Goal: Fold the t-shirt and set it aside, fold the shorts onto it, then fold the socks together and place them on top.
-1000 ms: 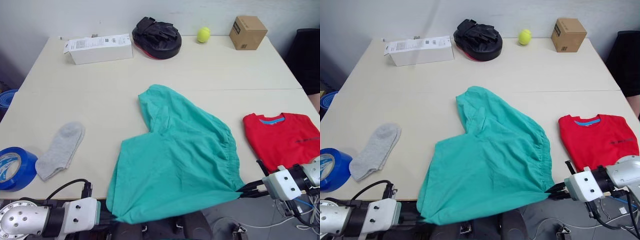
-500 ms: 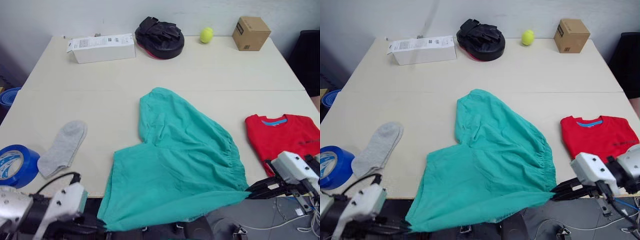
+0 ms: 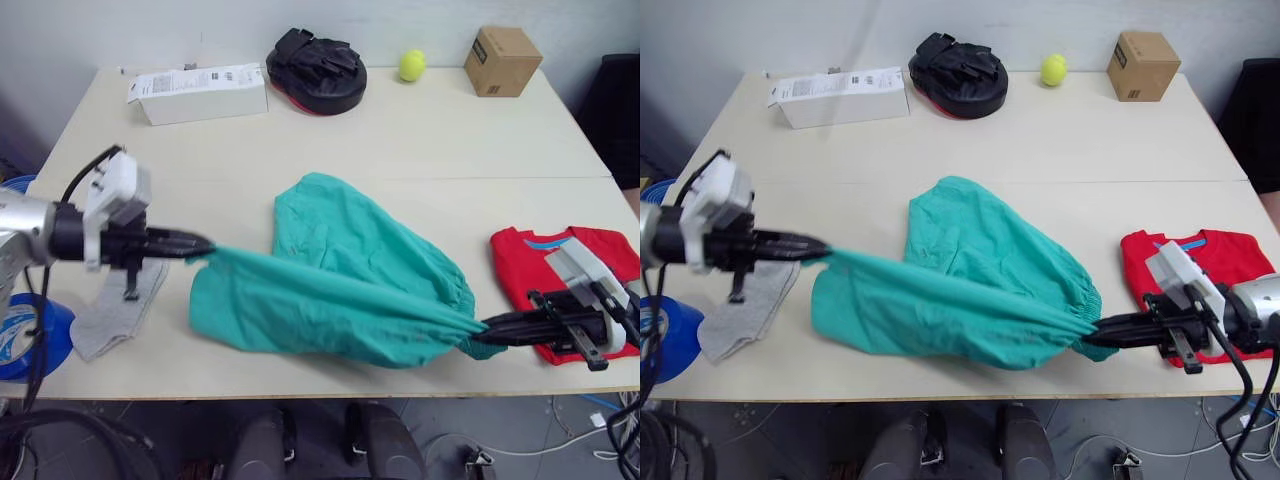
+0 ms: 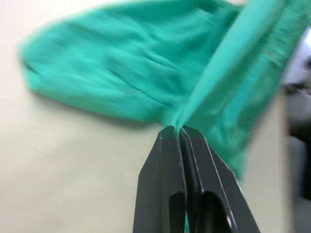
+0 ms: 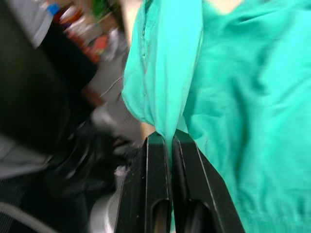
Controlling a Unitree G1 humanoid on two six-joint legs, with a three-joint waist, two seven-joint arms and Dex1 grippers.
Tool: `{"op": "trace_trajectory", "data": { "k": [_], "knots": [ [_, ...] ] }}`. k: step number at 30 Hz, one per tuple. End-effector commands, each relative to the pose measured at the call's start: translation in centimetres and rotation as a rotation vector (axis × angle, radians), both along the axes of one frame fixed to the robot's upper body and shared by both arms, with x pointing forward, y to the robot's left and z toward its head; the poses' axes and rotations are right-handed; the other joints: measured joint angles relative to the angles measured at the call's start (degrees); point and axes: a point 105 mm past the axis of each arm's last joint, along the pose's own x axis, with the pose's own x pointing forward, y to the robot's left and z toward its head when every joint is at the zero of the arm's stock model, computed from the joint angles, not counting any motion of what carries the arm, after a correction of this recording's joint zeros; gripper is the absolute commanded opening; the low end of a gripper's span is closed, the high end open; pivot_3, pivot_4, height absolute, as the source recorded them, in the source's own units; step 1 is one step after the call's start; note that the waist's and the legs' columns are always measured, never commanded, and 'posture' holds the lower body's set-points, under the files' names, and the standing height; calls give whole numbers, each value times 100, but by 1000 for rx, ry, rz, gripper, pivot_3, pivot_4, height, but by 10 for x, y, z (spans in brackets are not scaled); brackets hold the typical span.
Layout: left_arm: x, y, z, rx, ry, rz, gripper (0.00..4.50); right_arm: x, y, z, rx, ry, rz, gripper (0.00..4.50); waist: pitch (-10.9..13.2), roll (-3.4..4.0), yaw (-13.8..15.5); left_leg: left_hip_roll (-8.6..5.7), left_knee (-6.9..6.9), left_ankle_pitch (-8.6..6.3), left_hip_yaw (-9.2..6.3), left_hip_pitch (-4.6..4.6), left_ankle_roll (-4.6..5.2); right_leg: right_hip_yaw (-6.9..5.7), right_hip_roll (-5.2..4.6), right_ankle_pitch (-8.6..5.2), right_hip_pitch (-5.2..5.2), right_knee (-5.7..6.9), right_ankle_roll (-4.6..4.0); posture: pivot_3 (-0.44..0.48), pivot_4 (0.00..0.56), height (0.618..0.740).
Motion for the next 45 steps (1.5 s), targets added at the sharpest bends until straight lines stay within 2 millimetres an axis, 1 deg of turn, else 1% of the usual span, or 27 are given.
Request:
{"op": "trace_trajectory", "data": {
  "k": [1,4,5,7,9,12,13,14,16,19,22,26,30,33,35,36,38,41,44,45],
  "knots": [
    [39,-4,11,45,-136,49,28,13,-2,2,15,-38,-105,0,1,-1,36,4,30,2,-1,-35,2,0,5,2,-24,12,7,0,150,740],
    [78,-18,26,39,-239,75,28,19,-4,-3,18,-43,-160,0,16,-28,107,2,61,12,13,-45,16,8,8,10,-39,38,23,0,150,740],
    [88,-25,31,39,-274,77,28,20,-4,-5,17,-44,-176,0,18,-32,115,0,65,15,15,-45,20,12,6,14,-40,41,31,0,150,740],
    [103,-39,39,42,-325,65,28,21,-3,-7,19,-47,-201,0,20,-41,125,-3,66,16,19,-45,24,11,3,18,-40,40,37,0,150,740],
    [112,-52,46,50,-368,42,28,22,-1,-8,26,-50,-220,0,22,-43,127,-5,66,14,19,-50,29,9,-3,21,-43,37,43,0,150,740],
    [122,-73,59,52,-439,24,28,29,-3,-4,61,-49,-292,0,23,-47,122,-6,67,11,24,-63,34,-2,-3,23,-59,40,47,0,150,740],
    [125,-78,62,50,-459,28,28,31,-5,-3,72,-45,-315,0,23,-49,116,-6,70,11,28,-79,35,-6,-3,25,-81,44,51,0,150,740],
    [128,-83,65,54,-482,34,28,35,-7,-2,77,-48,-342,0,24,-50,111,-5,91,12,29,-116,36,-15,-2,27,-116,56,54,0,150,740],
    [133,-95,67,70,-532,46,28,42,-14,-3,77,-50,-406,0,25,-52,108,-5,112,10,31,-134,40,-22,-2,28,-134,74,55,0,150,740],
    [139,-110,62,116,-599,64,28,51,-22,-8,50,-58,-476,0,25,-53,112,-5,129,6,33,-135,48,-22,-5,29,-132,77,58,0,150,740],
    [144,-119,45,198,-630,58,28,55,-25,-16,25,-50,-512,0,27,-55,112,-5,138,1,33,-135,56,-19,-8,32,-128,78,63,0,150,740],
    [152,-125,18,301,-669,87,28,62,-30,-24,-6,-46,-576,0,27,-55,113,-6,140,0,35,-137,59,-17,-9,32,-130,79,64,0,150,740],
    [156,-125,-1,320,-630,126,28,66,-30,-27,-31,-70,-581,0,27,-55,104,-6,141,-1,36,-137,60,-17,-10,33,-130,80,64,0,150,740],
    [156,-123,-8,314,-597,136,632,67,-29,-25,-49,-87,-579,0,27,-55,101,-5,141,-1,40,-138,60,-16,-8,33,-133,81,64,0,150,740],
    [156,-120,-9,311,-588,143,1286,67,-30,-25,-69,-100,-578,0,27,-55,105,-5,141,-1,40,-138,60,-16,-8,33,-133,82,64,0,150,740],
    [157,-118,-8,308,-593,151,1570,67,-32,-25,-79,-109,-581,0,27,-55,106,-5,141,-1,40,-137,60,-16,-9,33,-133,82,64,0,150,740],
    [158,-115,-3,284,-601,168,2290,68,-36,-26,-109,-127,-587,0,27,-55,107,-6,142,-1,40,-137,60,-16,-9,33,-133,82,64,0,150,740],
    [159,-107,10,227,-615,207,3236,68,-41,-24,-122,-143,-603,719,27,-55,107,-7,143,-1,40,-137,60,-17,-9,33,-132,83,65,0,150,740],
    [157,-97,25,136,-602,223,4238,67,-42,-16,-118,-178,-601,1763,27,-55,106,-6,143,-1,40,-137,60,-17,-9,33,-132,84,65,0,150,740],
    [155,-95,29,102,-593,219,4500,66,-43,-13,-118,-191,-601,2143,27,-54,105,-6,143,-1,40,-137,60,-17,-9,33,-133,85,65,0,150,740]
  ]
}}
